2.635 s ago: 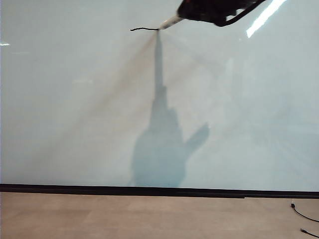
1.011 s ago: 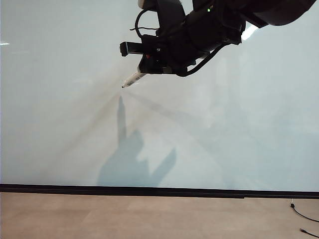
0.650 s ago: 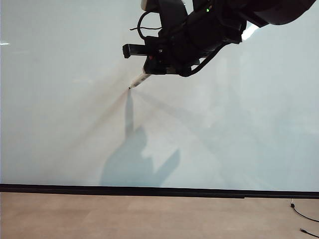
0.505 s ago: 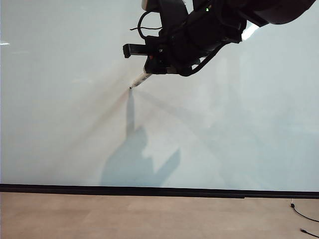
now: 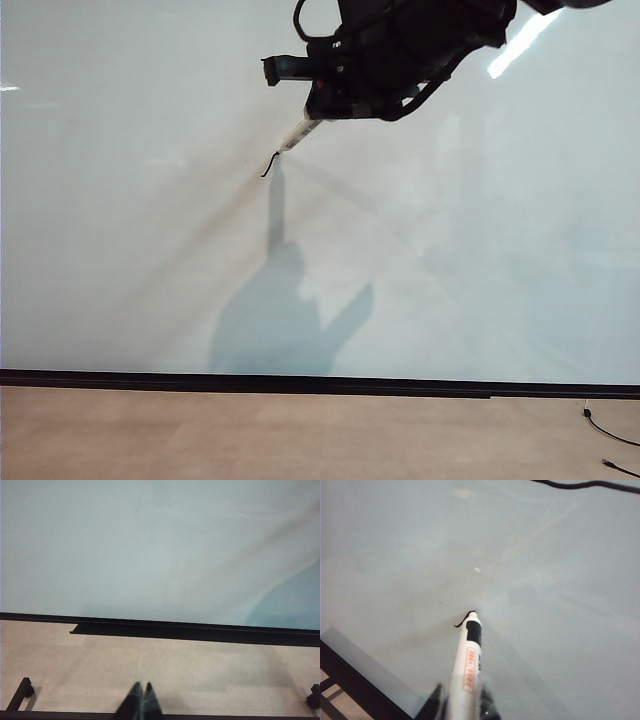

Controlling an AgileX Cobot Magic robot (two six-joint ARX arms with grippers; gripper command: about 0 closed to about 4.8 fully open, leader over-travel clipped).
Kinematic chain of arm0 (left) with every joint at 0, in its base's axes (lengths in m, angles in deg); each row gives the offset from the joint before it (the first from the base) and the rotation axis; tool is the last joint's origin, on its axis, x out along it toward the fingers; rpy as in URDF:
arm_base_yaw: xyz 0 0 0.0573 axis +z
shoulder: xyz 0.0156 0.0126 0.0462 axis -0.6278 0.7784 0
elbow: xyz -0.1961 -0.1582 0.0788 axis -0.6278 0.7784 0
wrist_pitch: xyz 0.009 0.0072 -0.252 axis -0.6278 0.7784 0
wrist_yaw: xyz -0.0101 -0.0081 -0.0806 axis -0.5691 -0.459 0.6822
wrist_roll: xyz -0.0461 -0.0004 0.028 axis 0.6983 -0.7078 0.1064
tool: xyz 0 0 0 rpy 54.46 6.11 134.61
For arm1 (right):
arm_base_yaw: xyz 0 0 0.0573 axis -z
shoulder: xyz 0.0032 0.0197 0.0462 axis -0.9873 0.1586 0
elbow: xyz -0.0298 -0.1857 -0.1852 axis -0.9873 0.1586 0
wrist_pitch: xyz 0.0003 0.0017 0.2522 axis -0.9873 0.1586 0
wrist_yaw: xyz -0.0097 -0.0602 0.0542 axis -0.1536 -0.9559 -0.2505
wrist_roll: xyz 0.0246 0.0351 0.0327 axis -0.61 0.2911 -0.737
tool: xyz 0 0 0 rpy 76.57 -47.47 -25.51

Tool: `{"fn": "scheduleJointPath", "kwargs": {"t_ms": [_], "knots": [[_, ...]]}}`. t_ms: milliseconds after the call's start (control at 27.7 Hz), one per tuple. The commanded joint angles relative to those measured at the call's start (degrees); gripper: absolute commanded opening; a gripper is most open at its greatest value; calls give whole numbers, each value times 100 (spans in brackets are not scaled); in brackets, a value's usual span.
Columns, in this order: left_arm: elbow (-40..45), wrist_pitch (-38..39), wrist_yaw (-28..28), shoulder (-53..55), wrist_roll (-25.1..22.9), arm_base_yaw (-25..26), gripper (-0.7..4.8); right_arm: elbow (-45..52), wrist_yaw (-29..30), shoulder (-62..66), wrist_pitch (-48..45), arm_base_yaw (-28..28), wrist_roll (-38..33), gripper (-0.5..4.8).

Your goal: Pick up the pen on the shelf to the right of the whiteboard and write the letter Z.

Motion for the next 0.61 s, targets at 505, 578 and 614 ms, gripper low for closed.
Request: {"fn": "scheduleJointPath", "kwargs": {"t_ms": [505, 578, 614], "knots": [[-13, -28, 2, 2, -24, 0, -4, -26, -487, -1038, 365, 190, 518, -9], [-13, -28, 2, 2, -24, 0, -4, -26, -498, -1123, 417, 236, 535, -9], [-13, -28, 2, 2, -24, 0, -5, -26, -503, -1169, 466, 238, 538, -9]]}}
